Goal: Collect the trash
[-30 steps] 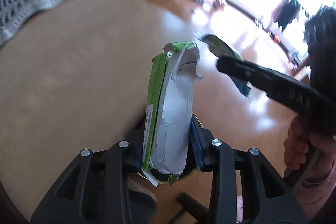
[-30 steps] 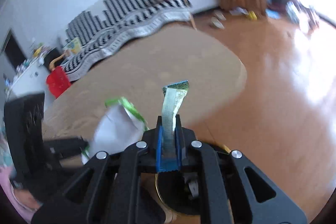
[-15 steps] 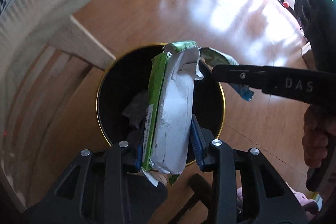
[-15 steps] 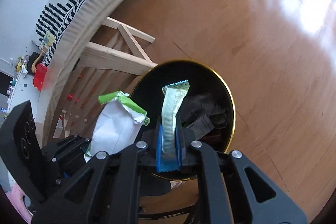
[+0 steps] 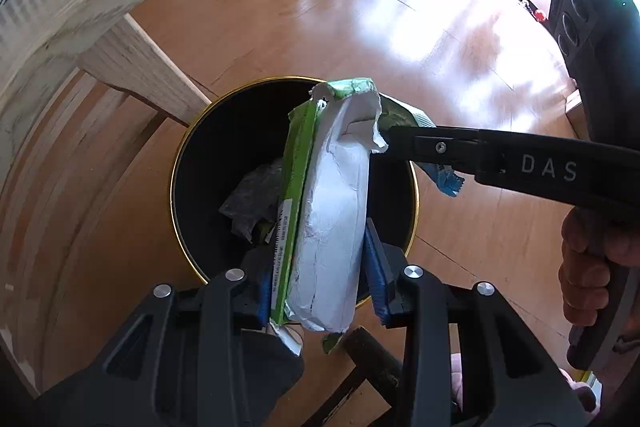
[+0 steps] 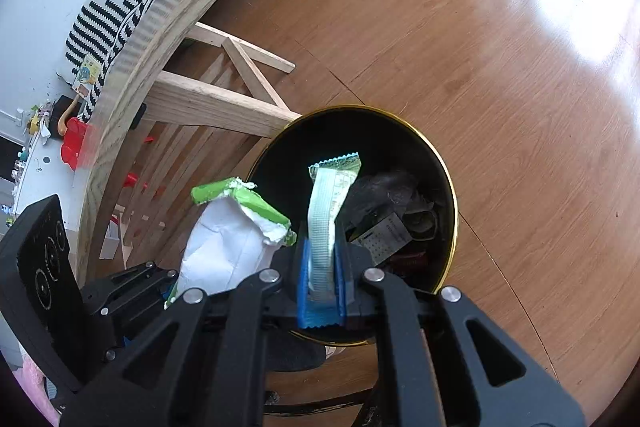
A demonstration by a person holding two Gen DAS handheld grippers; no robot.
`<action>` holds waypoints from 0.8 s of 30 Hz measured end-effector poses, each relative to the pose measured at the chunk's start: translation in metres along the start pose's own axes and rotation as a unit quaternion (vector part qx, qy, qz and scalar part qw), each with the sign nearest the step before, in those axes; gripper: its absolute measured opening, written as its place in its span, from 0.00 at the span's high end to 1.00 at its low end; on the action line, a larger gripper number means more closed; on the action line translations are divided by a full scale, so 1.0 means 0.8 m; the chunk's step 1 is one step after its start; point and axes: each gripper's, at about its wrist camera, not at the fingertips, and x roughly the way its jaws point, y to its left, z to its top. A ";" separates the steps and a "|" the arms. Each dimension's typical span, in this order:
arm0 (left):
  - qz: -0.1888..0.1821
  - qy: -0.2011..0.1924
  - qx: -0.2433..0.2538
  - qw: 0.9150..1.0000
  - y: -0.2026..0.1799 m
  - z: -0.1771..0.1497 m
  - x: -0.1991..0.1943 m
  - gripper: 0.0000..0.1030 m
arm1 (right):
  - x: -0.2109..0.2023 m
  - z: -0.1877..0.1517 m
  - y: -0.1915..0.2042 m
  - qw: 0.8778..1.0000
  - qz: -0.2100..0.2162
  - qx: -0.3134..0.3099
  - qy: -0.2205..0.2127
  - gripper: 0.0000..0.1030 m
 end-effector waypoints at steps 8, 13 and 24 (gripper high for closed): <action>0.029 -0.018 -0.001 0.999 -0.002 0.001 -0.009 0.36 | -0.003 0.006 -0.009 1.000 0.021 0.017 -0.003 0.85; 0.028 -0.051 -0.016 0.998 -0.005 0.001 -0.020 0.05 | -0.042 0.018 -0.014 0.998 -0.009 0.021 -0.065 0.08; 0.094 -0.224 -0.066 0.968 0.067 0.041 -0.225 0.06 | -0.126 0.029 0.068 0.872 -0.359 -0.092 -0.320 0.07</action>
